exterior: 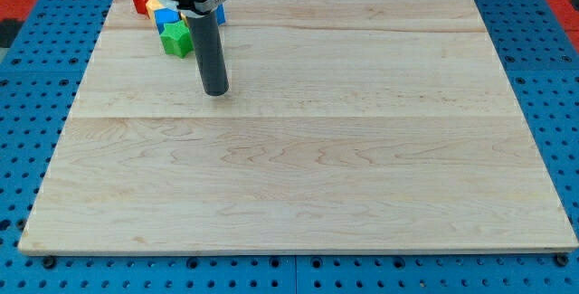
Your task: Move stars into the group of blocks
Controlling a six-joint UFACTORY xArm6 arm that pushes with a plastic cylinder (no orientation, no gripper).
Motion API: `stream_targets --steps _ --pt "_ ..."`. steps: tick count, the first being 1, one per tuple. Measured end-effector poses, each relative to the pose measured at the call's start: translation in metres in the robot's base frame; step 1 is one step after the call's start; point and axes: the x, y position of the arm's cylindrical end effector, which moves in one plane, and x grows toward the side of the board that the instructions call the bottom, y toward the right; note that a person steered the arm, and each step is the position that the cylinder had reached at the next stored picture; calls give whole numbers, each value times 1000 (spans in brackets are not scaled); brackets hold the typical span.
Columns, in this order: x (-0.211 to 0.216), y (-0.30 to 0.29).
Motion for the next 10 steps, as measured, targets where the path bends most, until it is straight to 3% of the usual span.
stream_targets --steps 1,2,3,4,5,6,7,8,9,10 --pt "34 -6" --pt "36 -95" --pt "-18 -179" --pt "-77 -205" --pt "-117 -205" --pt "-183 -163" --pt "-207 -124" --pt "-200 -116" --pt "-157 -67" --pt "-136 -72"
